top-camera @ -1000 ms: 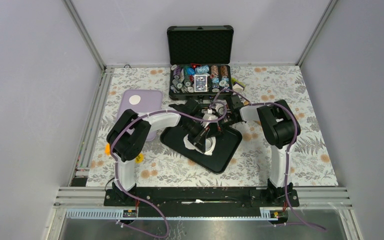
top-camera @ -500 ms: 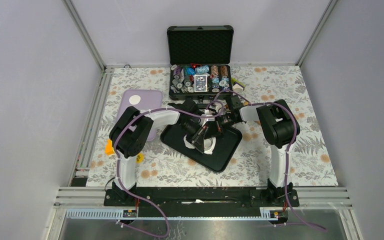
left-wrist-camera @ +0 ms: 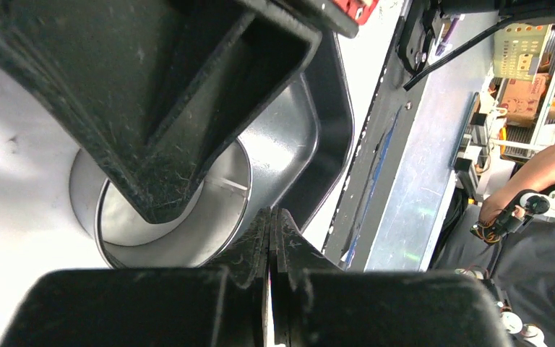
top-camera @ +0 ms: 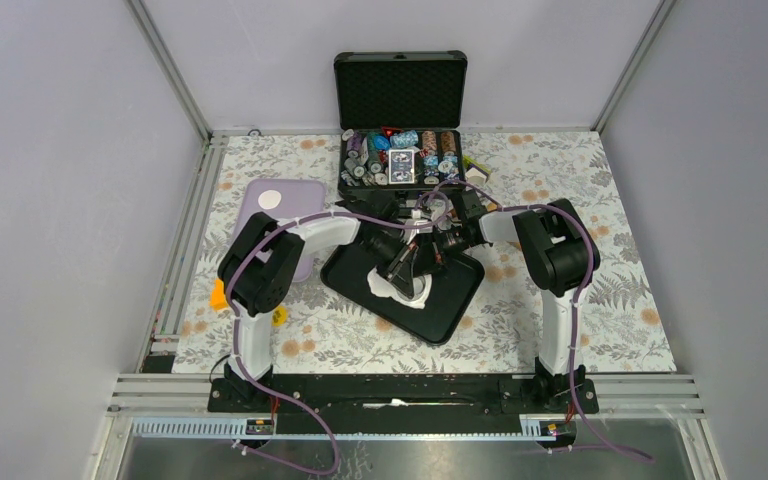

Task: Roll out the dumpling wrappers from the dough

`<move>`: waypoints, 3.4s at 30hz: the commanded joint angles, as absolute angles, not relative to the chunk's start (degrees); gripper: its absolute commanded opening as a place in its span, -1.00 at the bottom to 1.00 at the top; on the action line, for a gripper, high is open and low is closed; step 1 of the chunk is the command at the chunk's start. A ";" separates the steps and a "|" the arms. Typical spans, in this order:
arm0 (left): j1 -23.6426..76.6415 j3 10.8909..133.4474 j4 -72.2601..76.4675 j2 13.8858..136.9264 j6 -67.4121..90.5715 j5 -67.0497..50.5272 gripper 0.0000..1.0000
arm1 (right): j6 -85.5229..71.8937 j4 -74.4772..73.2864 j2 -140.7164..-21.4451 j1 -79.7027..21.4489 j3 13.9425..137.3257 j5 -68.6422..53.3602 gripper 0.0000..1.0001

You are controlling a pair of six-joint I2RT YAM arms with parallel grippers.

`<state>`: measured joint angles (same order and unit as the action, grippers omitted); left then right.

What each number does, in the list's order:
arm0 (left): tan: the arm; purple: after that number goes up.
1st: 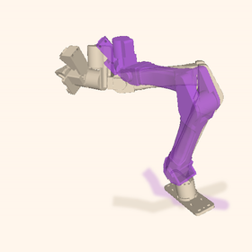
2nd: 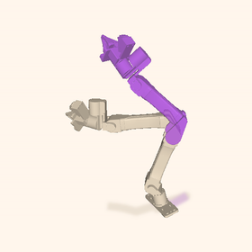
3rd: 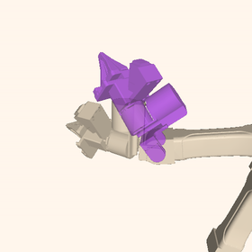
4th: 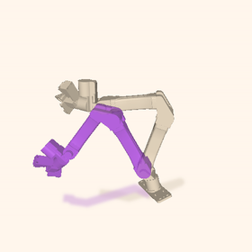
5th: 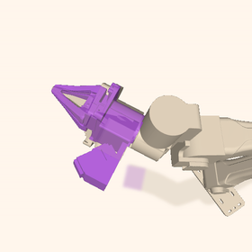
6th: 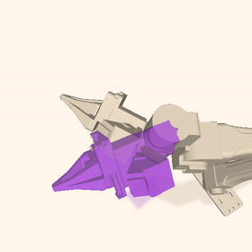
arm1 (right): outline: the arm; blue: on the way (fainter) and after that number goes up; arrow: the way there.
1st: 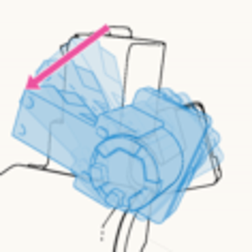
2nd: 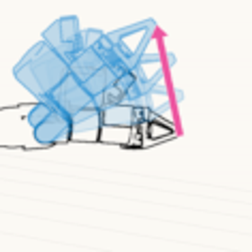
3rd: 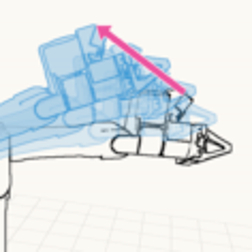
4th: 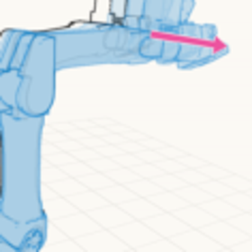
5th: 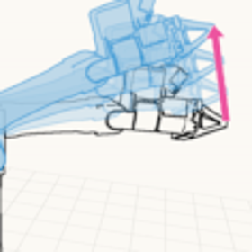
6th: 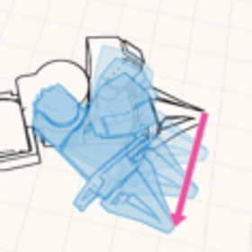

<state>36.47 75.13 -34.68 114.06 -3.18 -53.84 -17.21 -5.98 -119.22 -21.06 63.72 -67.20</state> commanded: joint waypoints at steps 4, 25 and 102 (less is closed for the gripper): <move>36.17 77.48 -31.82 115.15 -1.50 -53.28 -1.00 | -16.80 -6.78 -120.03 -20.92 64.05 -67.51 -1.00; 33.51 78.73 -34.02 123.84 -0.15 -53.72 -1.00 | -17.50 -7.11 -122.23 -20.58 63.64 -65.79 -1.00; 10.55 72.40 -46.02 90.24 -14.11 -50.12 -0.83 | -6.91 -21.53 -126.45 -26.61 67.98 -62.20 -0.82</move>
<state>11.05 72.58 -46.63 92.73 -12.67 -49.63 -8.51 -19.97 -122.58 -26.48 68.36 -70.17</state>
